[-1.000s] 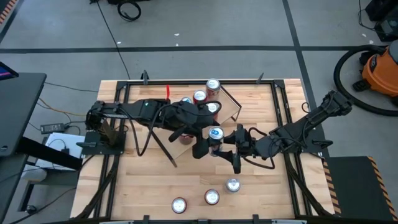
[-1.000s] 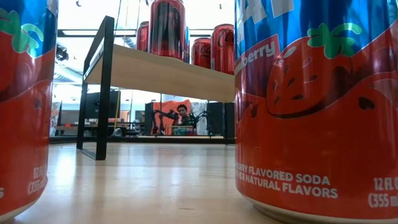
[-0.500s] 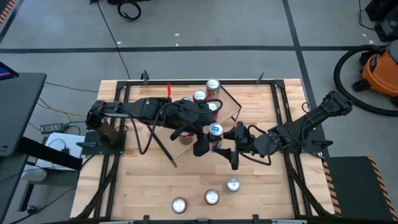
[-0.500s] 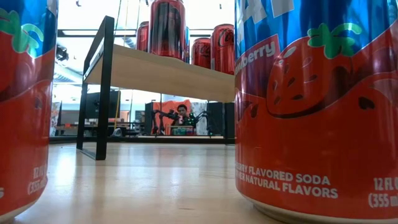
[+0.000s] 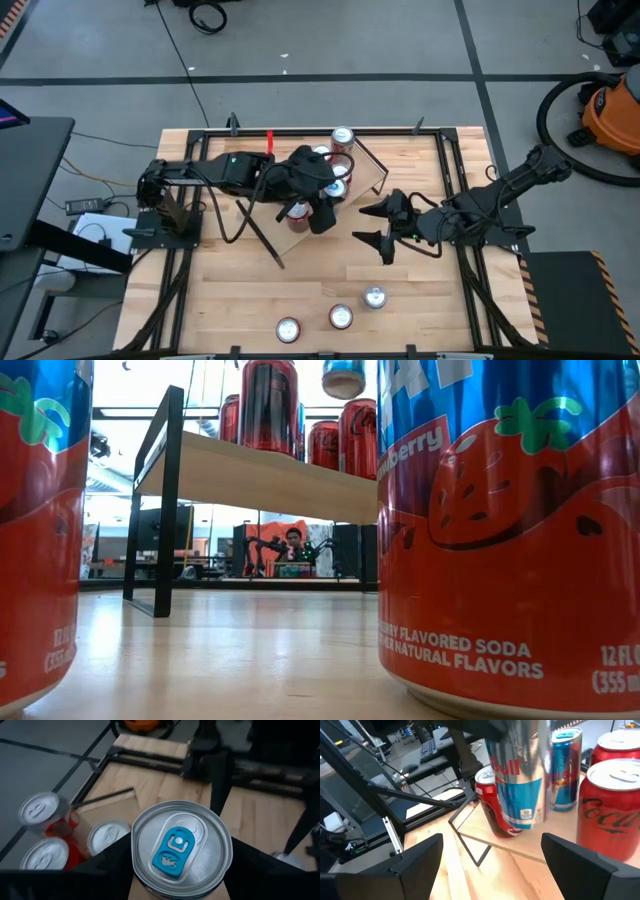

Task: Place canned beverage on shelf
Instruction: Put the blue soda can on the shelf aligned with the other blue soda can

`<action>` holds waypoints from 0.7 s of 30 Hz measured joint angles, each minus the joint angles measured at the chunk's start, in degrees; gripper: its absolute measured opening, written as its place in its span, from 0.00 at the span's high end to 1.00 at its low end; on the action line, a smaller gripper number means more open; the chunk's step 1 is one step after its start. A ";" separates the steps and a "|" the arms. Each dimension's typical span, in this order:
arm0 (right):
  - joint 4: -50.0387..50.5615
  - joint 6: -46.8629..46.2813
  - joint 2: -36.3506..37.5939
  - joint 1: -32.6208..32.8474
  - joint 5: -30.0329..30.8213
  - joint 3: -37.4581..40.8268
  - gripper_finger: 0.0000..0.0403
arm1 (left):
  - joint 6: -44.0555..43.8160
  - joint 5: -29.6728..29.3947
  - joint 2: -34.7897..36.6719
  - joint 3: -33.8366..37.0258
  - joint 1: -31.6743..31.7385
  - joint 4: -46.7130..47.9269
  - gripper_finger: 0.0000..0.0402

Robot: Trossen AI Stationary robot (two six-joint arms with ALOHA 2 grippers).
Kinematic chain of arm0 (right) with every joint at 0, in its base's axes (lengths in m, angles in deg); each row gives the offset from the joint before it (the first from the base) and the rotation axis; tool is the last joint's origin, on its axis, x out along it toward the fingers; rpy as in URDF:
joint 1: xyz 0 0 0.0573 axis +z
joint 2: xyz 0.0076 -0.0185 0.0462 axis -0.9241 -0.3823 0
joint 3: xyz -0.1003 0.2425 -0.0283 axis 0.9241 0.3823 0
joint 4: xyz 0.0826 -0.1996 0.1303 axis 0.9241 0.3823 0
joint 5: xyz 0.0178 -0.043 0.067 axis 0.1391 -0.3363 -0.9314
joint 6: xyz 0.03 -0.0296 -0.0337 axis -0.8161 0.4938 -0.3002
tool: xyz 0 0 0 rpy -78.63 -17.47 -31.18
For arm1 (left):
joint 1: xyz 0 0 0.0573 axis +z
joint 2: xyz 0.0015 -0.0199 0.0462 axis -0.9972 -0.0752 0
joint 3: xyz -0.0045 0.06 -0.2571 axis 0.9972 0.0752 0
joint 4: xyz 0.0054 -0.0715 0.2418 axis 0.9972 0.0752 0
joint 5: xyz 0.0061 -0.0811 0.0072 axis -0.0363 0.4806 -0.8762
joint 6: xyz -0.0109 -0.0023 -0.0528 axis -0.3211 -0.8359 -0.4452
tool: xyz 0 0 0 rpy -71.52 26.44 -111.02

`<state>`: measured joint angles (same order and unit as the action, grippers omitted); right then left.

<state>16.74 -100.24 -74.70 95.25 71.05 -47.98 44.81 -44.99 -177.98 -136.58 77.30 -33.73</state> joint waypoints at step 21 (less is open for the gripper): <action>-9.46 17.92 -8.49 2.55 18.57 -2.88 0.14 | -14.97 -9.40 -0.11 0.00 -1.43 0.16 0.39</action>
<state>7.27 -82.32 -83.19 97.80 89.61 -50.86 29.84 -54.39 -178.09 -136.58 75.87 -33.57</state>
